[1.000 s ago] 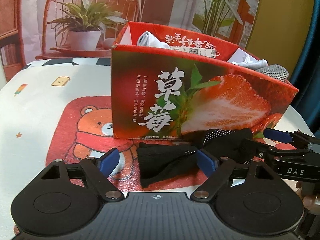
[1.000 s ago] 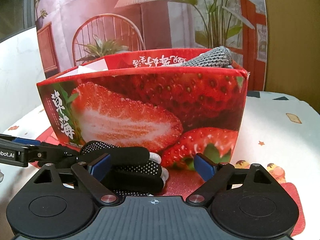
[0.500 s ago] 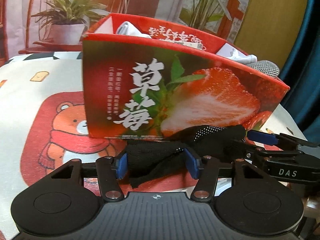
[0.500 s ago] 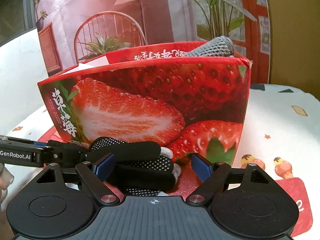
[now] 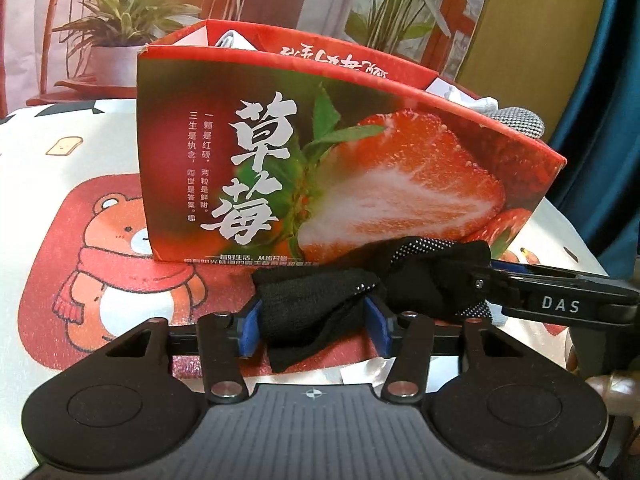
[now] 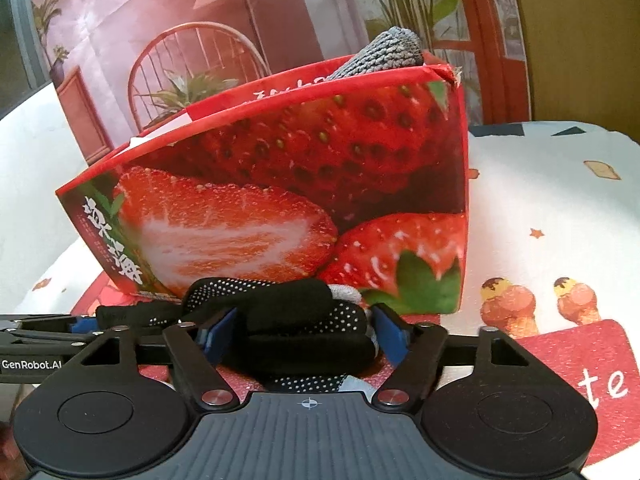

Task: Organize soft objects
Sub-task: 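Move both grippers to the black glove beside the box and close, then lift the black glove with both grippers and lower it into the box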

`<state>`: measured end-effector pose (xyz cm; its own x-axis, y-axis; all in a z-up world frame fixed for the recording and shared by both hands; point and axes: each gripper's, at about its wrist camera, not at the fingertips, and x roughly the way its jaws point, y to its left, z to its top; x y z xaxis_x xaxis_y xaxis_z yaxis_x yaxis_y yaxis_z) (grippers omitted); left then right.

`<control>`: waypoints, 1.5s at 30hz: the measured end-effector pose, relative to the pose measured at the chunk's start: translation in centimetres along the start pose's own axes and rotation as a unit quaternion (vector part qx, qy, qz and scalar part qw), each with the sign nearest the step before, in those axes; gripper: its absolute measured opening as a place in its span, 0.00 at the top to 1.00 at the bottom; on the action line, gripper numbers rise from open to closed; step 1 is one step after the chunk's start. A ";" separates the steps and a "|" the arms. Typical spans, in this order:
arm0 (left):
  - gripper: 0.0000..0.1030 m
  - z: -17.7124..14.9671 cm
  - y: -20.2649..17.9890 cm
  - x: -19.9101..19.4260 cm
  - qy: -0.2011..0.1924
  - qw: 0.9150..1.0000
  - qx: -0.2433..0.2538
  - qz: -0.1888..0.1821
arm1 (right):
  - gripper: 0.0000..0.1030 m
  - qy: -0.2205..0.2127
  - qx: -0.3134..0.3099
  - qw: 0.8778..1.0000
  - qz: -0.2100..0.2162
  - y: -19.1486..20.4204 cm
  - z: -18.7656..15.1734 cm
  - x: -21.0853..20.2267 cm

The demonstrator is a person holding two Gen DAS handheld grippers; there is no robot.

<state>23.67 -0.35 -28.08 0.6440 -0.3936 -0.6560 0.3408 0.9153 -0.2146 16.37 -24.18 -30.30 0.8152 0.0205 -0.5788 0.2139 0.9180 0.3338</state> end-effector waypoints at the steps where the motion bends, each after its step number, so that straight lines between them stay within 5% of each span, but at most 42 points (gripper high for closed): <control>1: 0.52 -0.1 0.0 0.0 -0.001 1.000 -0.002 0.000 | 0.44 0.001 -0.002 1.000 0.003 0.1 -0.1 0.0; 12: 0.73 -0.9 -0.3 -1.4 -0.007 1.000 -0.003 0.008 | 0.78 -0.007 -0.030 0.999 0.029 0.9 -0.3 -0.6; 32: 0.73 1.0 -2.6 -10.5 -0.102 0.995 0.012 0.012 | 0.81 -0.111 -0.057 0.990 0.067 3.3 2.0 -8.0; 45: 0.73 8.7 -3.6 -12.4 -0.124 0.991 0.041 0.001 | 0.81 -0.152 -0.051 0.983 0.086 4.3 9.4 -10.0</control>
<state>20.40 0.51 -12.87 0.7902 -0.4094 -0.4561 0.3871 0.9103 -0.1465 14.15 -24.18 -16.09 0.9609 0.0744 -0.2667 0.0162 0.9465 0.3222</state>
